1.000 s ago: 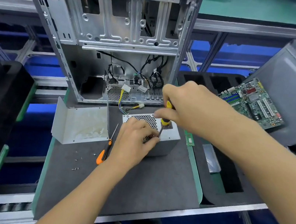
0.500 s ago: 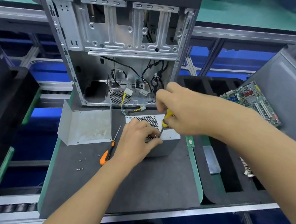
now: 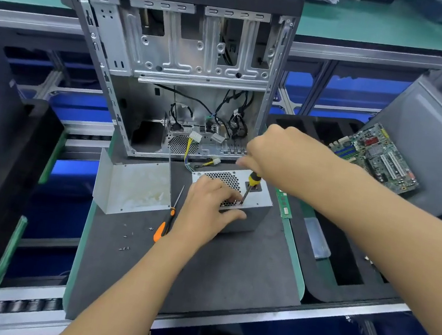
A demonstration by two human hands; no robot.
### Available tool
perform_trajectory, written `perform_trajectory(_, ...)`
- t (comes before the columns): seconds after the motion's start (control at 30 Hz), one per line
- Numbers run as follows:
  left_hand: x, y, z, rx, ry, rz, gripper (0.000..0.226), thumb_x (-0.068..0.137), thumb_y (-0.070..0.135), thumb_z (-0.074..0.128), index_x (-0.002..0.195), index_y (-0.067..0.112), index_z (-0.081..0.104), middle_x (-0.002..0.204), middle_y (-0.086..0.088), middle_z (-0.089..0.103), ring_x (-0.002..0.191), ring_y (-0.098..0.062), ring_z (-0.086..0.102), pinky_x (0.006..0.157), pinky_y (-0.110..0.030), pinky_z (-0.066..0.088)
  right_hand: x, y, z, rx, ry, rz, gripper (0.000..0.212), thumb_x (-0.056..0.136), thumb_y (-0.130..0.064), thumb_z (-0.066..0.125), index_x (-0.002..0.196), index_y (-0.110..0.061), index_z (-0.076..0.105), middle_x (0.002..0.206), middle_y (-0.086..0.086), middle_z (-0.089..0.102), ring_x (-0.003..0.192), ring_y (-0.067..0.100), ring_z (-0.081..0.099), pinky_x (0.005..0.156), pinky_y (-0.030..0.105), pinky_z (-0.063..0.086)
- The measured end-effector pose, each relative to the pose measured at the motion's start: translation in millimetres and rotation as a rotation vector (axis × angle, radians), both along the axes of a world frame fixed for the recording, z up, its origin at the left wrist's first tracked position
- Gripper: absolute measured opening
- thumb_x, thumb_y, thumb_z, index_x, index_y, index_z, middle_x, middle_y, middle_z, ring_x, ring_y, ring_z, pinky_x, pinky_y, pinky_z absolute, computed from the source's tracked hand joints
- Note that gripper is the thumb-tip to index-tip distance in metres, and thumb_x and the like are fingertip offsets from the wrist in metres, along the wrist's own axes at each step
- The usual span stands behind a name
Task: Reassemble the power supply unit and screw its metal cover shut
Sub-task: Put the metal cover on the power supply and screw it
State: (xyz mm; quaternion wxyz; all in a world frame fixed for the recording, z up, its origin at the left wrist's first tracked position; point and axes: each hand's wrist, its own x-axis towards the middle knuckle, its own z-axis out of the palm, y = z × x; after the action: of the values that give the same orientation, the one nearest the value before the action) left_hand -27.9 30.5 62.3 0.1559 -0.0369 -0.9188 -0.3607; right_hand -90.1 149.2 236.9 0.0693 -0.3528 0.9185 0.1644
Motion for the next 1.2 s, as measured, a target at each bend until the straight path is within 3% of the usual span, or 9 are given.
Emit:
perform_trajectory(0.17, 33.9, -31.3, -10.4, 0.201, 0.251, 0.237, 0.024, 0.088, 0.034, 0.069, 0.103, 0.016, 0.072, 0.092, 0.013, 0.063, 0.089, -0.009, 0.054, 0.086, -0.02, 0.04, 1.4, 8.0, 1.5, -0.014, -0.165, 0.007, 0.024, 0.095, -0.028, 0.06, 0.112, -0.016, 0.049, 0.111, 0.006, 0.044, 0.094, 0.029, 0.054, 0.075, 0.039, 0.047)
perform_trajectory(0.27, 72.3, -62.3, -45.6, 0.176, 0.134, 0.393, 0.007, 0.089, 0.018, 0.072, 0.089, 0.025, 0.07, 0.084, 0.02, 0.061, 0.081, -0.005, 0.053, 0.079, -0.022, 0.041, 2.8, 7.9, -1.3, -0.023, -0.055, 0.051, 0.023, 0.099, -0.036, 0.054, 0.101, -0.013, 0.056, 0.1, 0.008, 0.051, 0.084, 0.031, 0.054, 0.067, 0.034, 0.041)
perform_trajectory(0.4, 113.9, -66.6, -89.4, -0.118, -0.075, 0.089, 0.003, 0.08, 0.016, 0.08, 0.082, 0.018, 0.077, 0.076, 0.007, 0.064, 0.076, -0.018, 0.055, 0.075, -0.035, 0.043, 3.9, 11.8, -1.6, -0.078, -0.096, -0.017, 0.034, 0.095, -0.051, 0.054, 0.096, -0.018, 0.047, 0.084, 0.004, 0.042, 0.079, 0.03, 0.049, 0.062, 0.037, 0.043)
perform_trajectory(0.53, 122.2, -57.9, -110.3, -0.2, -0.058, 0.053, 0.015, 0.075, 0.027, 0.079, 0.084, 0.016, 0.08, 0.075, 0.0, 0.064, 0.067, -0.027, 0.058, 0.061, -0.041, 0.051, -1.1, 18.0, -1.3, -0.212, -0.264, 0.008, 0.017, 0.089, -0.02, 0.068, 0.1, -0.023, 0.055, 0.103, -0.003, 0.045, 0.101, 0.026, 0.053, 0.086, 0.044, 0.048)
perform_trajectory(0.63, 121.1, -55.0, -115.7, -0.186, -0.027, 0.097, 0.009, 0.077, 0.017, 0.086, 0.082, 0.016, 0.078, 0.076, 0.0, 0.062, 0.069, -0.026, 0.056, 0.059, -0.045, 0.051, -1.9, 16.6, -5.2, -0.246, -0.173, -0.039, 0.02, 0.089, -0.038, 0.071, 0.093, -0.02, 0.062, 0.086, -0.002, 0.047, 0.095, 0.03, 0.055, 0.073, 0.038, 0.046)
perform_trajectory(0.77, 120.5, -53.1, -107.3, -0.146, 0.009, 0.087, 0.011, 0.079, 0.008, 0.083, 0.084, 0.014, 0.076, 0.082, 0.003, 0.066, 0.075, -0.022, 0.059, 0.068, -0.04, 0.051, 3.7, 17.8, -7.9, -0.158, -0.061, -0.042, 0.05, 0.087, -0.065, 0.056, 0.096, -0.016, 0.057, 0.081, 0.003, 0.045, 0.08, 0.031, 0.048, 0.057, 0.033, 0.035)
perform_trajectory(0.97, 99.7, -45.9, -60.5, 0.326, 0.027, 0.402, 0.03, 0.082, 0.001, 0.077, 0.085, 0.031, 0.072, 0.076, 0.015, 0.068, 0.066, -0.005, 0.059, 0.068, -0.01, 0.043, 4.4, 20.2, -9.3, -0.305, -0.229, -0.065, 0.019, 0.092, -0.032, 0.067, 0.092, -0.024, 0.05, 0.097, -0.001, 0.05, 0.095, 0.029, 0.054, 0.08, 0.044, 0.049)
perform_trajectory(1.1, 75.7, -44.2, -18.7, 0.232, 0.222, 0.311, 0.013, 0.086, 0.006, 0.071, 0.094, 0.014, 0.077, 0.088, 0.022, 0.069, 0.08, 0.003, 0.06, 0.077, -0.005, 0.04, 7.3, 19.5, -12.3, -0.324, -0.183, -0.122, 0.041, 0.088, -0.057, 0.062, 0.089, -0.02, 0.045, 0.086, 0.002, 0.048, 0.077, 0.027, 0.049, 0.067, 0.04, 0.044)
perform_trajectory(1.2, 61.3, -42.0, -4.9, 0.081, 0.277, 0.203, 0.011, 0.087, 0.0, 0.072, 0.095, 0.005, 0.076, 0.091, 0.002, 0.071, 0.084, -0.001, 0.059, 0.081, -0.01, 0.044, 6.9, 20.2, -11.7, -0.355, -0.304, -0.051, 0.023, 0.091, -0.029, 0.067, 0.096, -0.025, 0.045, 0.095, -0.005, 0.045, 0.084, 0.021, 0.055, 0.076, 0.042, 0.049)
